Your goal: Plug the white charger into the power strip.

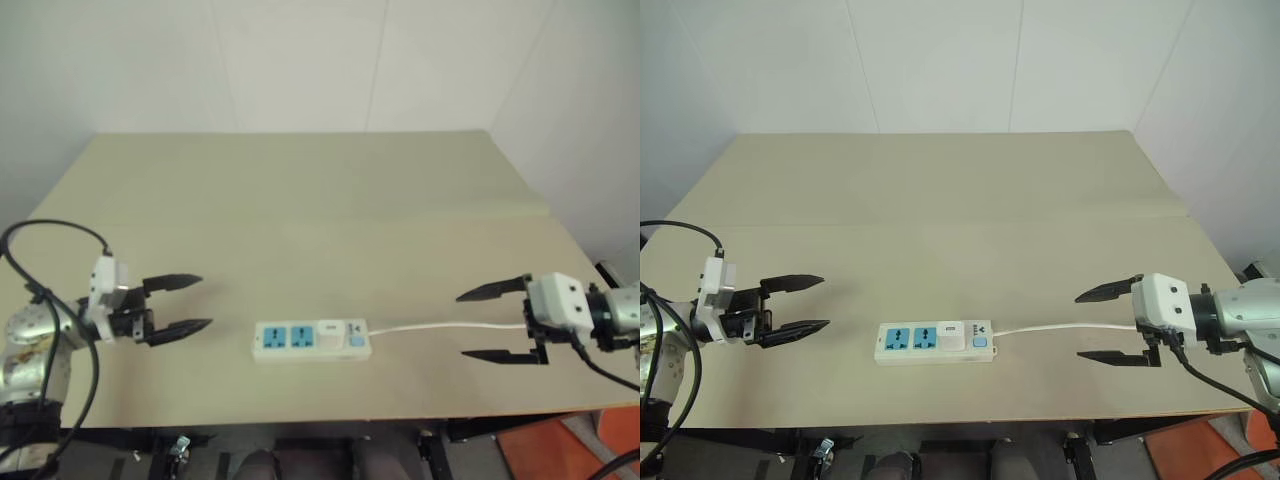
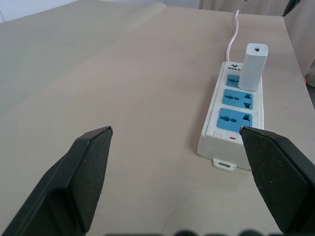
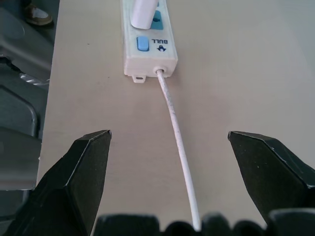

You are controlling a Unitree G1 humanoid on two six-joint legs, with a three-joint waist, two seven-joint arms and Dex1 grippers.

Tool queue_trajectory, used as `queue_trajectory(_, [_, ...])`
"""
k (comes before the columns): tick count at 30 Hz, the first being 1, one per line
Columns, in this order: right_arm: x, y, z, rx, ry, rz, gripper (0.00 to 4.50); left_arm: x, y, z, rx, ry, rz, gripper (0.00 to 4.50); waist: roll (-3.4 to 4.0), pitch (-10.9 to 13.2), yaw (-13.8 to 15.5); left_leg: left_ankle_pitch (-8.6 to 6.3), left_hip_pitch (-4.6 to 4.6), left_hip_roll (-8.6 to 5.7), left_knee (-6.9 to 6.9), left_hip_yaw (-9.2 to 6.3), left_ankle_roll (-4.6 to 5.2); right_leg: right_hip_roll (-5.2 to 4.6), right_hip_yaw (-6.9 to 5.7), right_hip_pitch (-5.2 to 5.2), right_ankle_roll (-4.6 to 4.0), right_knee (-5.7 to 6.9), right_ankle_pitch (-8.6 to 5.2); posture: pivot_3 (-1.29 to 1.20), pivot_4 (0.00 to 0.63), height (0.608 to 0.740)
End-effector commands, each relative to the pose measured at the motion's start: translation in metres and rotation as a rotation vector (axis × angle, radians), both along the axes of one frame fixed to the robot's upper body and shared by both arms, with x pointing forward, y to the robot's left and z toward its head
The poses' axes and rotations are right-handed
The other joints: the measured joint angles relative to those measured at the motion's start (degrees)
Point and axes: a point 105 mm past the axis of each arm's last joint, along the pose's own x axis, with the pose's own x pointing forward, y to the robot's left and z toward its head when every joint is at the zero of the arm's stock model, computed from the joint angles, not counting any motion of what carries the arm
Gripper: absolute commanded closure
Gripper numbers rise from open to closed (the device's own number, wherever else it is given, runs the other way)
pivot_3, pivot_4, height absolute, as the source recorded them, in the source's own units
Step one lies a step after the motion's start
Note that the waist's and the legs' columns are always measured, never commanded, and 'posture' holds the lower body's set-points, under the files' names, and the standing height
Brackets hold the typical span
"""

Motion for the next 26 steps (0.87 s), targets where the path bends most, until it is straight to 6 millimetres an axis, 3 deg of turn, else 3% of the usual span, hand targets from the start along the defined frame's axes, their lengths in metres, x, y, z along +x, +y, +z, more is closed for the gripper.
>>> queue_trajectory(1, [-0.003, 0.000, 0.018, 0.012, -0.060, -0.001, 0.06, -0.002, 0.002, 0.009, 0.021, -0.044, 0.002, 0.00, 0.00, 0.0, 0.0, 0.00, 0.00, 0.00, 0.01, 0.00, 0.00, 0.00, 0.00, 0.00, 0.00, 0.01, 0.00, 0.00, 0.150, 0.740])
queue_trajectory(14, [-0.005, 0.009, 0.022, 0.044, -0.078, -0.027, 0.06, -0.005, 0.006, 0.011, 0.038, -0.047, 0.010, 0.00, 0.00, 0.0, 0.1, 0.00, 0.02, 0.00, 0.07, 0.00, 0.00, 0.00, 0.00, 0.02, -0.01, 0.07, 0.01, 0.00, 0.150, 0.740])
queue_trajectory(26, [-0.013, 0.017, 0.017, 0.107, -0.073, -0.070, 0.06, 0.006, -0.012, 0.016, 0.033, -0.048, -0.049, 0.00, -0.01, 0.0, 0.3, 0.00, 0.04, -0.01, 0.14, -0.01, 0.00, 0.01, 0.00, 0.08, -0.10, 0.13, 0.06, 0.00, 0.150, 0.740])
